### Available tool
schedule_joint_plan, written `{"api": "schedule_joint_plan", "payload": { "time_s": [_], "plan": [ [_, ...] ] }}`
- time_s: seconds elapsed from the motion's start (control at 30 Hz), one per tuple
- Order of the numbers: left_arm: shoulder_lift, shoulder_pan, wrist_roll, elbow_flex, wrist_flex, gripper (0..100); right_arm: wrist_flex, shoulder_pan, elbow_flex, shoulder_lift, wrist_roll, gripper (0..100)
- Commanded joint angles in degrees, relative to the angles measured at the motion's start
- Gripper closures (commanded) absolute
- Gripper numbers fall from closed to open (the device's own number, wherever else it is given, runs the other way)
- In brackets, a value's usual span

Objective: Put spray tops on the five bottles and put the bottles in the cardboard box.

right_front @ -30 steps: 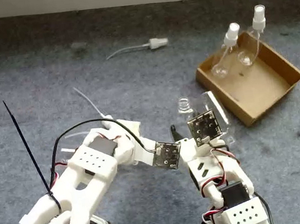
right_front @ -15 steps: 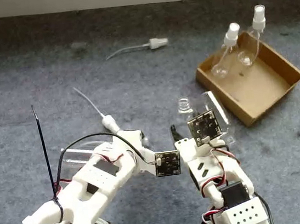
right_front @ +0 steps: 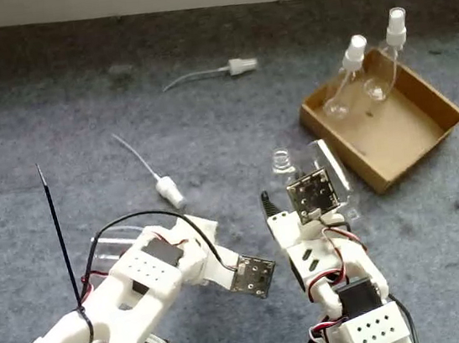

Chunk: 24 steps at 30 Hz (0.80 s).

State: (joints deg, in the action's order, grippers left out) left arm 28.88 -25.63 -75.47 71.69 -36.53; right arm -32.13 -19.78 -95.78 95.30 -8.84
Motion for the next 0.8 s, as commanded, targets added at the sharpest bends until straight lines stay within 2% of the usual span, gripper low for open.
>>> {"api": "schedule_joint_plan", "payload": {
  "time_s": [0.0,0.17,0.4,0.77],
  "plan": [
    [-0.7,0.0,-1.9,0.0,-2.7,96,1.9,0.7,-1.2,0.8,0.3,92.6],
    [-0.3,0.2,-5.0,-0.2,-3.2,96,1.9,0.7,-1.2,0.8,0.3,92.6],
    [-0.2,4.3,1.1,-6.9,0.6,96,1.9,0.7,-1.2,0.8,0.3,92.6],
    [-0.2,4.4,7.6,-17.2,0.7,96,1.9,0.7,-1.2,0.8,0.4,92.6]
  ]
}}
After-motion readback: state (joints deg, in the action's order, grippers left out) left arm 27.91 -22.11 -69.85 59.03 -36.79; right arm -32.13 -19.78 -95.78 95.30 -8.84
